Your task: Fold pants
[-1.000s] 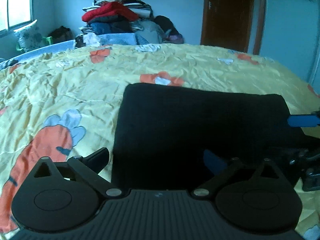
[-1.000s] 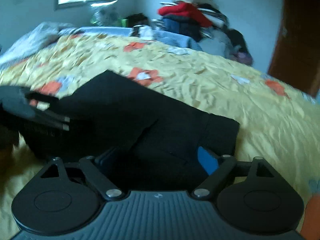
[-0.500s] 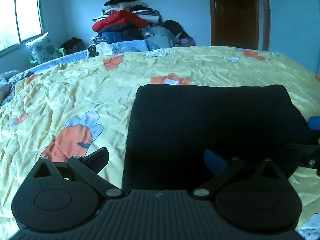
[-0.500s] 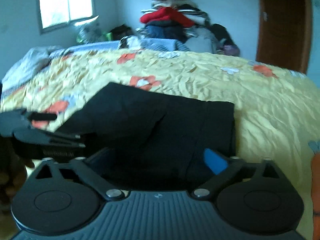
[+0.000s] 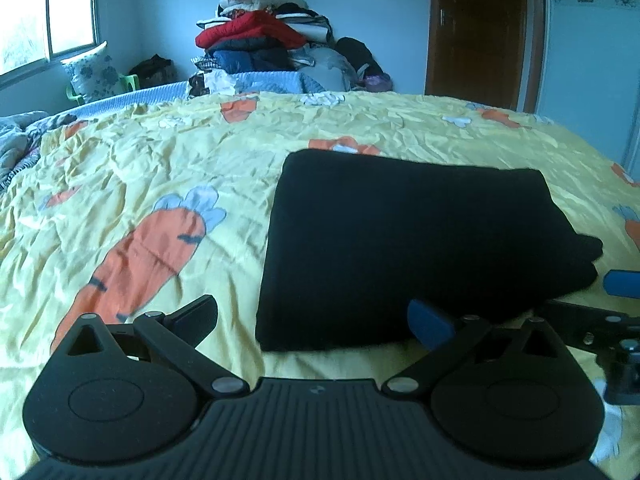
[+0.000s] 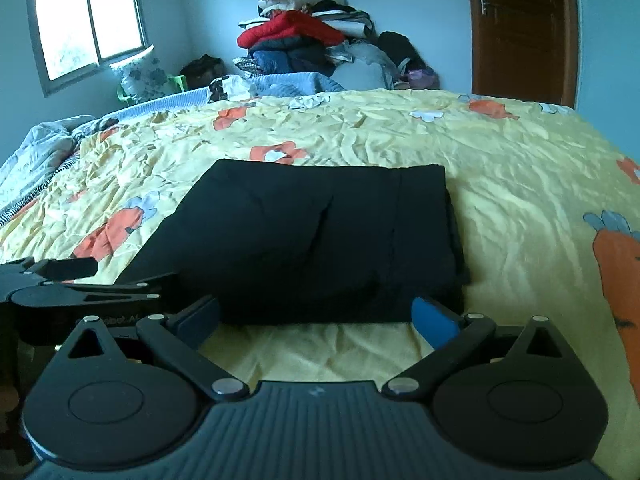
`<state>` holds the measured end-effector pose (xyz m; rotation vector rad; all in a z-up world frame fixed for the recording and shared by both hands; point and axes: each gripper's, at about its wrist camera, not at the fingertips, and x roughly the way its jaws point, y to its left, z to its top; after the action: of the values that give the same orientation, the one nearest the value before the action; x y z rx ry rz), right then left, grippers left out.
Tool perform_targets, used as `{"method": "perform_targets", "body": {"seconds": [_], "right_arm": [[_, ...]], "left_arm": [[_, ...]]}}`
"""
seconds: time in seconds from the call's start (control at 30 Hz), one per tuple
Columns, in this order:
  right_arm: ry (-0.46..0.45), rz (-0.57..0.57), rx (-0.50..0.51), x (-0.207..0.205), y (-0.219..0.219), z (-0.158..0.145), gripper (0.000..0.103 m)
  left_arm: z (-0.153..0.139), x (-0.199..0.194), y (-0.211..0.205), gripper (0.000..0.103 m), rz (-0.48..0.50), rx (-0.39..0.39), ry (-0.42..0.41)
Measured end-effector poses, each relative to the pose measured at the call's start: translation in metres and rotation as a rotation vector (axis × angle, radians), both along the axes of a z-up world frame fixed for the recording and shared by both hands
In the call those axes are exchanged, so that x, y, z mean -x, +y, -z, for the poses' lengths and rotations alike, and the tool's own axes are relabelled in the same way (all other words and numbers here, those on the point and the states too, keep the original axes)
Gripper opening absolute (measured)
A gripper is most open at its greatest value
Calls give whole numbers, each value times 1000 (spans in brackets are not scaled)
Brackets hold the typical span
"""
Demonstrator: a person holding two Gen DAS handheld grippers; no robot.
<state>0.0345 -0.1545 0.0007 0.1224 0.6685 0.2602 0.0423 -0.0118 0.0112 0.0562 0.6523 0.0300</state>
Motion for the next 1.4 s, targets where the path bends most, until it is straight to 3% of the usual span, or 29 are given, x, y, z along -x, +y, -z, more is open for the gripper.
{"method": "perform_targets", "body": {"seconds": [0.47, 1.03, 1.27, 1.4], "right_arm": [[23, 41, 3, 31, 3, 21, 103], [-12, 78, -7, 38, 1, 35, 103], [-12, 91, -37, 38, -3, 37, 103], [-11, 91, -18, 37, 0, 37, 103]], "left_arm": [[14, 36, 0, 103, -4, 8, 39], [31, 44, -5, 103, -14, -12, 3], [33, 43, 4, 103, -18, 52, 16], [33, 44, 2, 103, -17, 46, 16]]}}
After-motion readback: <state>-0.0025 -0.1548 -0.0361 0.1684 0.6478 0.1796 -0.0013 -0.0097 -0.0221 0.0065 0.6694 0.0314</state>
